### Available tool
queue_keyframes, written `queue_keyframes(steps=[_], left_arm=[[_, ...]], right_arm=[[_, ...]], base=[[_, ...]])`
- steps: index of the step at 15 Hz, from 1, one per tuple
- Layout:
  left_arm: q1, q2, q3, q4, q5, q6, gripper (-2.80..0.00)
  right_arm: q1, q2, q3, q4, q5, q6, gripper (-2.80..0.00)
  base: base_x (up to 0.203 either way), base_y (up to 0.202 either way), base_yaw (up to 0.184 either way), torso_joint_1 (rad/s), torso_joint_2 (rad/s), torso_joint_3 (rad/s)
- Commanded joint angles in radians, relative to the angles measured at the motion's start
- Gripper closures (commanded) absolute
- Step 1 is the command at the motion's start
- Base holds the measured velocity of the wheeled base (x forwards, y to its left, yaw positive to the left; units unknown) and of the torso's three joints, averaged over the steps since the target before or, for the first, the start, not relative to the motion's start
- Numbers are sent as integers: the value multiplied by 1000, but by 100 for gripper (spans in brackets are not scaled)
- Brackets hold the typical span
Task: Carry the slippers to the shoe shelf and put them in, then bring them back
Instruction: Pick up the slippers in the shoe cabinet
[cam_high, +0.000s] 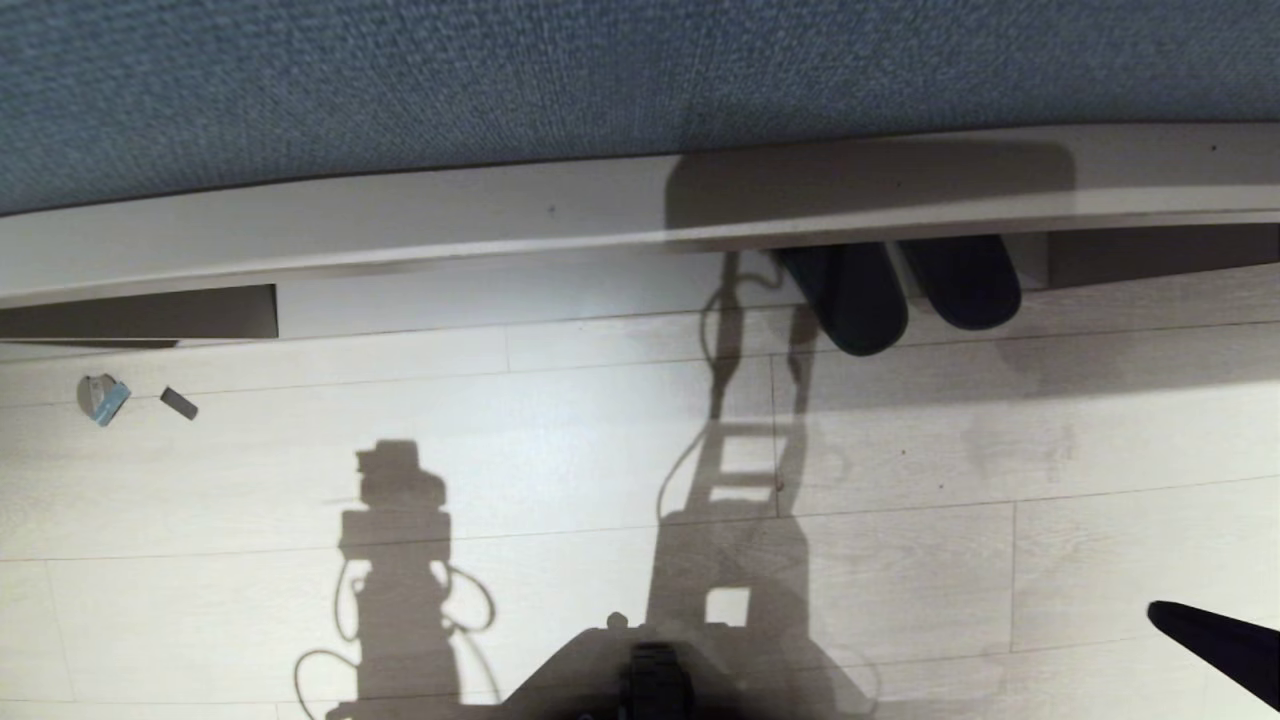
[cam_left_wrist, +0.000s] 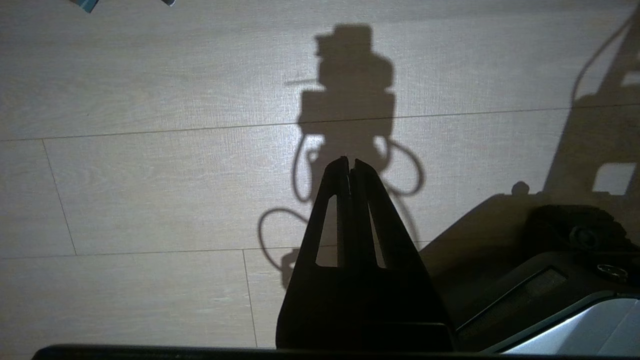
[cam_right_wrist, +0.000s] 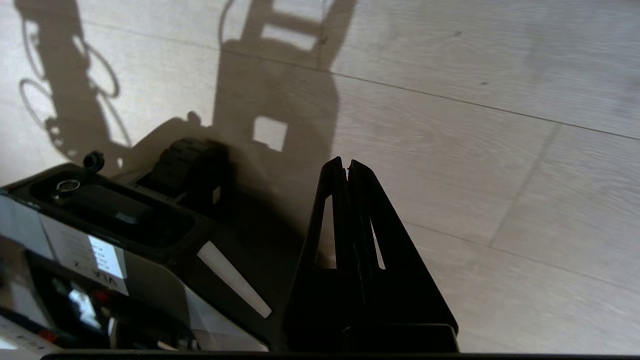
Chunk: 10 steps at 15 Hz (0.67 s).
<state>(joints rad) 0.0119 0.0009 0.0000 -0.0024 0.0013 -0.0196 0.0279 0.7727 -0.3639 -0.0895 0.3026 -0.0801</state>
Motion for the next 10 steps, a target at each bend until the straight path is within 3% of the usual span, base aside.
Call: queue_keyframes(steps=[1, 3, 8, 10], left_arm=[[0, 1, 0, -1, 0, 0, 0], [0, 1, 0, -1, 0, 0, 0], [0, 1, 0, -1, 0, 0, 0], [0, 1, 0, -1, 0, 0, 0]], right_arm=[[27, 243, -28, -51, 29, -18, 0], [96, 358, -70, -126, 3, -18, 0], [396, 577, -169, -430, -311, 204, 0], [475, 655, -202, -548, -423, 291, 0]], base=[[0, 0, 0, 0, 0, 0], [0, 0, 0, 0, 0, 0], [0, 0, 0, 0, 0, 0], [0, 0, 0, 0, 0, 0]])
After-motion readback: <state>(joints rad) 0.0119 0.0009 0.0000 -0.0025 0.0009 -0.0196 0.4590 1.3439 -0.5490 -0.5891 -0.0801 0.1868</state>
